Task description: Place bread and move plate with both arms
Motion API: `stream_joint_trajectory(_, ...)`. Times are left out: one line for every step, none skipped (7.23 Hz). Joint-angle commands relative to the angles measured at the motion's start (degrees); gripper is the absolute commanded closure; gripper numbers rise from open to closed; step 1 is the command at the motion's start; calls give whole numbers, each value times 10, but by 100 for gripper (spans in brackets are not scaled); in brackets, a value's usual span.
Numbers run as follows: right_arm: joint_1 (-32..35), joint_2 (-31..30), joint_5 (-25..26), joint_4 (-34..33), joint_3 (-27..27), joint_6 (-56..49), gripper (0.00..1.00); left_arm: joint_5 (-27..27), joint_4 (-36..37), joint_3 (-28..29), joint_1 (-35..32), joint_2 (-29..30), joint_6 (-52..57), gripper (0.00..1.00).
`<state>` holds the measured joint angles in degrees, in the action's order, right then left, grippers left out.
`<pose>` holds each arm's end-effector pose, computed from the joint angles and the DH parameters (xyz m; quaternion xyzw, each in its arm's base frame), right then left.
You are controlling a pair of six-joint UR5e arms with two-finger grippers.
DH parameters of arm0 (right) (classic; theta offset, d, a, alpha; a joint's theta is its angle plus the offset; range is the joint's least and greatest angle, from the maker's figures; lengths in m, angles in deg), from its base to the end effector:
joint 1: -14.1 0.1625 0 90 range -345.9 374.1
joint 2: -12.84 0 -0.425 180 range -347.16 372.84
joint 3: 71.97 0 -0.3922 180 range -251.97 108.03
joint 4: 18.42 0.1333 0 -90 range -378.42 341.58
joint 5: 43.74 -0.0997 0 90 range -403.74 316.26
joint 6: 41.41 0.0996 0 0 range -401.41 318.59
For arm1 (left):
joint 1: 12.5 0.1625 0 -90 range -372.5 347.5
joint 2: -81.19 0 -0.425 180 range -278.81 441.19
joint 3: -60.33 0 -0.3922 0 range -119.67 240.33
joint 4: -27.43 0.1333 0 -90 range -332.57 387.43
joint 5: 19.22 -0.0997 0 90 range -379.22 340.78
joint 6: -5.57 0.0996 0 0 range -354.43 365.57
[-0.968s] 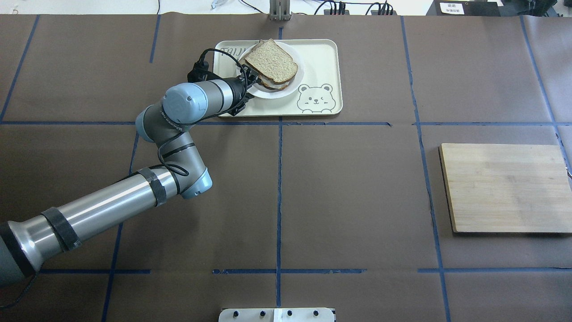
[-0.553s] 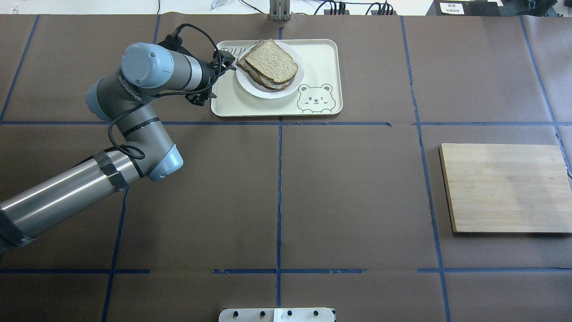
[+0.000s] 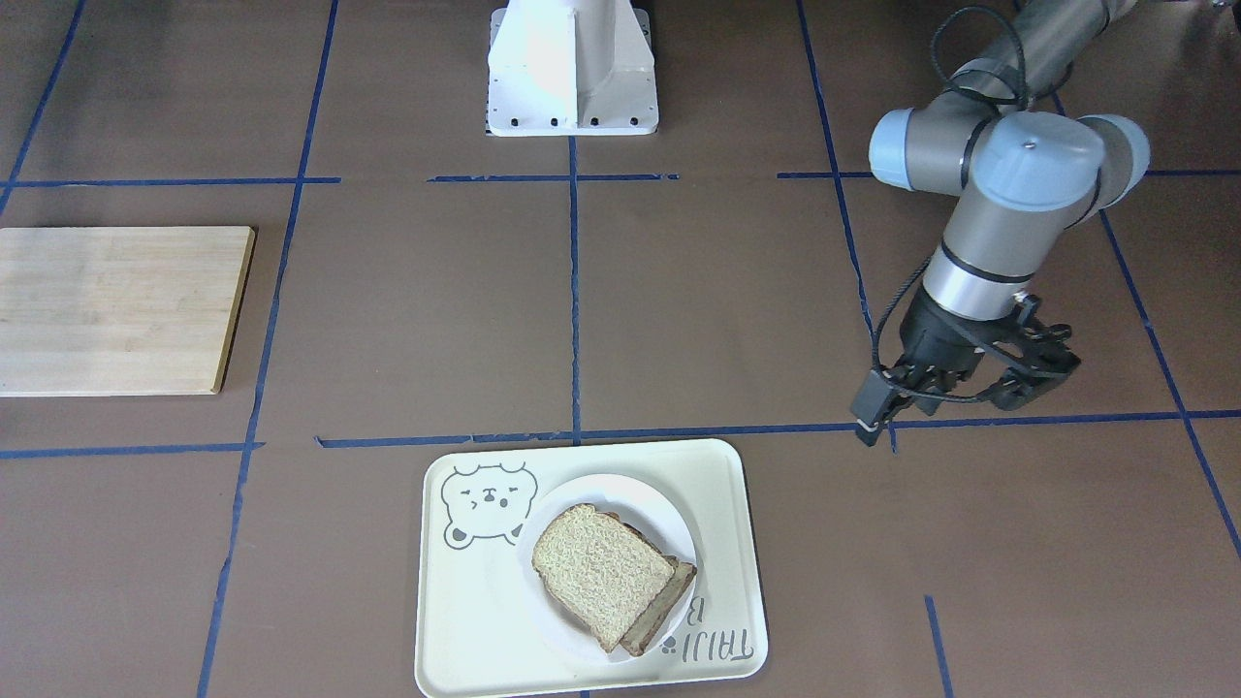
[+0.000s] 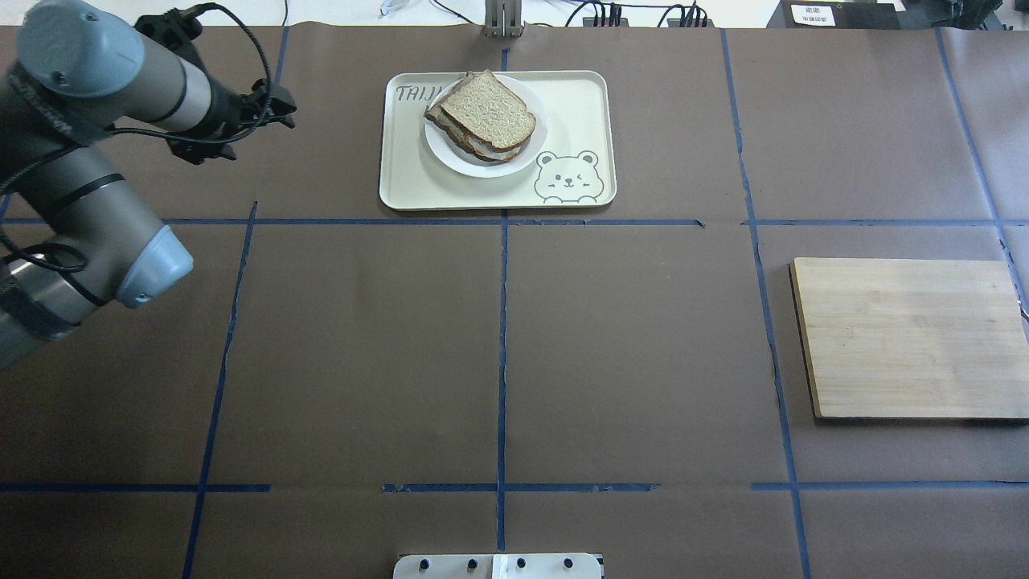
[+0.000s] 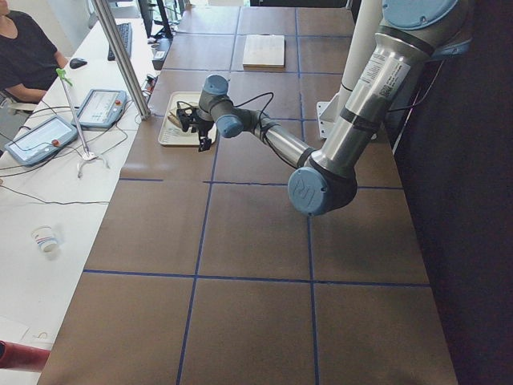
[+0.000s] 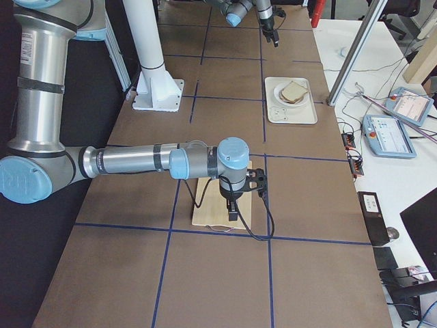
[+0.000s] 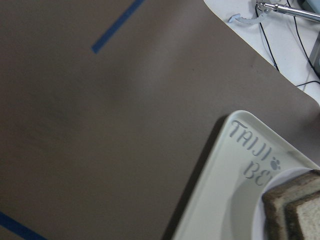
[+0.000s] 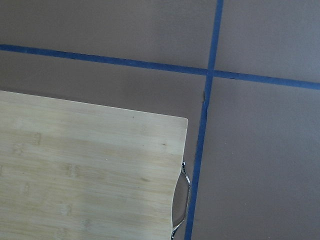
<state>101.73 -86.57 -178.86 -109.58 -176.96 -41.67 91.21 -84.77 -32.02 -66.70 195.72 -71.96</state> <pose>0.0451 -0.4279 0.6060 0.0285 -0.3840 -0.0360 0.9222 0.3074 -0.5946 0.3576 0.0898 0.4301 -0.2500 0.8628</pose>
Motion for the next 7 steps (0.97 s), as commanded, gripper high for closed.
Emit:
stream_joint_trajectory(18,1,-9,-7,15,-1,0,98,12,-8,-86,-68,182,0)
stream_joint_trajectory(29,2,-11,-6,33,-2,0,120,17,-1,-122,-92,264,0)
stream_joint_trajectory(31,3,-39,-6,51,-1,0,145,34,9,-162,-113,340,0)
stream_joint_trajectory(31,2,-62,-7,55,1,0,186,82,22,-202,-115,432,0)
stream_joint_trajectory(31,2,-62,-14,55,3,0,196,128,25,-235,-134,536,0)
stream_joint_trajectory(32,3,-59,-17,54,3,0,197,152,35,-264,-143,611,0)
stream_joint_trajectory(33,3,-56,-17,55,3,0,211,185,50,-284,-151,681,0)
